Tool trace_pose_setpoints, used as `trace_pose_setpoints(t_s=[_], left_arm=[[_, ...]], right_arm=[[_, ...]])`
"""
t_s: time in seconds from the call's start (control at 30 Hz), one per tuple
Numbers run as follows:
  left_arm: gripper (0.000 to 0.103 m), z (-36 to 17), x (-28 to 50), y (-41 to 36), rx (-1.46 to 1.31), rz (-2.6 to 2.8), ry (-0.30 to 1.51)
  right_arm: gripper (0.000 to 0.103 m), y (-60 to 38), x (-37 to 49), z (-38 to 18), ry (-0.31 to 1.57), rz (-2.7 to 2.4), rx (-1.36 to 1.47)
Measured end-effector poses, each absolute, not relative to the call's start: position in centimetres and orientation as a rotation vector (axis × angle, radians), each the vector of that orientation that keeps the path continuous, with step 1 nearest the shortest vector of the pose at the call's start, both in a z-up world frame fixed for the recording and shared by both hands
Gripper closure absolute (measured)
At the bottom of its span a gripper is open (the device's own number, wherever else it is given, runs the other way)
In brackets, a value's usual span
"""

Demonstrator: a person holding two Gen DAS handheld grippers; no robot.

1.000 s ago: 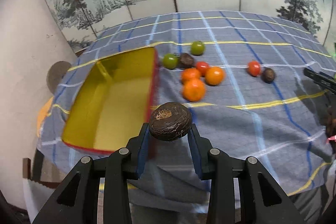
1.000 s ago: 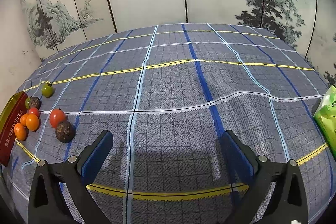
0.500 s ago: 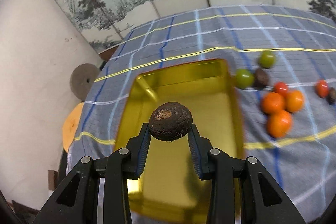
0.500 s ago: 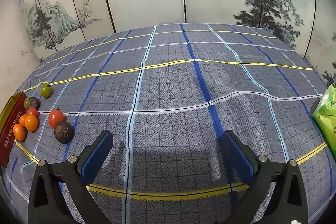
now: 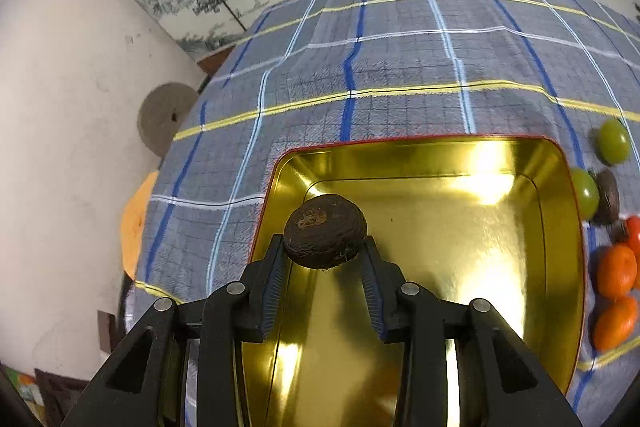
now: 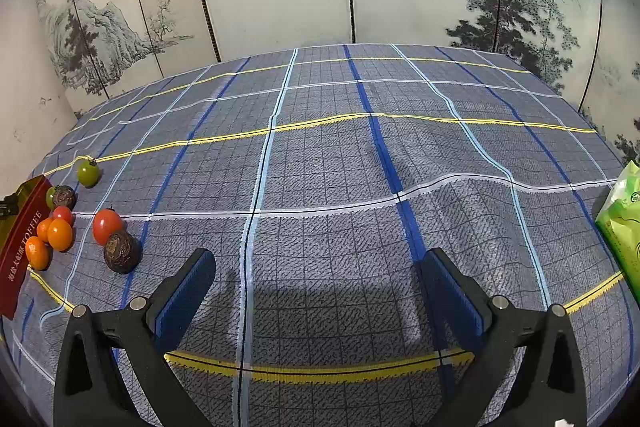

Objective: Organize fruits
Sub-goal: 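Open the left gripper to drop the brown ball into the tray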

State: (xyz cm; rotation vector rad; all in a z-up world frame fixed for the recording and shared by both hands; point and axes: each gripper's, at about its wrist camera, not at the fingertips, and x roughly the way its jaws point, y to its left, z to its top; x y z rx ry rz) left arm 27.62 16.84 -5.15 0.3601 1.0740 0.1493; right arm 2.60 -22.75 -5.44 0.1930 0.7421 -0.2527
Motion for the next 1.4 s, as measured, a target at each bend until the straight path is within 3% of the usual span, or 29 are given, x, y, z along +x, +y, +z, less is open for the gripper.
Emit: trace_pose_setpoints(t_s=[0.23,0.3,0.4,0.6,0.83,1.03,1.13,1.3,1.4], left_arm=[[0.063,-5.4,28.3,16.4,0.368,0.131,1.075],[0.058,-5.1,28.1,15.9,0.393,0.134,1.042],[0.043,-4.2,27.8,15.5,0.413,0.123,0.991],[0.04,-0.1,25.6,16.8,0.291,0.096,0.898],[0.032,4.0,15.5,19.0,0.041,0.023,0.764],[0.023,3.0,5.6,20.3,-0.051,0.055,0.698],[0.022,2.2,2.3,20.5,-0.064,0.071,0.687],[0.017,0.3,-1.7,20.7,-0.032,0.076,0.776],[0.017,-0.7,-3.0,20.8,-0.017,0.127,0.8]], right_arm=[[0.0,-22.8,2.6,-5.4,0.742,-0.254,0.193],[0.0,-22.7,2.7,-5.4,0.743,-0.255,0.195],[0.0,-22.7,2.7,-5.4,0.743,-0.255,0.194],[0.0,-22.7,2.7,-5.5,0.744,-0.251,0.193],[0.001,-20.0,2.1,-4.4,0.713,-0.173,0.121],[0.001,-9.2,2.8,-0.6,0.743,0.295,0.163],[0.005,-2.5,4.1,-0.1,0.79,0.461,0.114],[0.031,3.2,7.0,-2.1,0.868,0.529,0.078],[0.032,4.3,8.1,-3.3,0.888,0.485,0.06]])
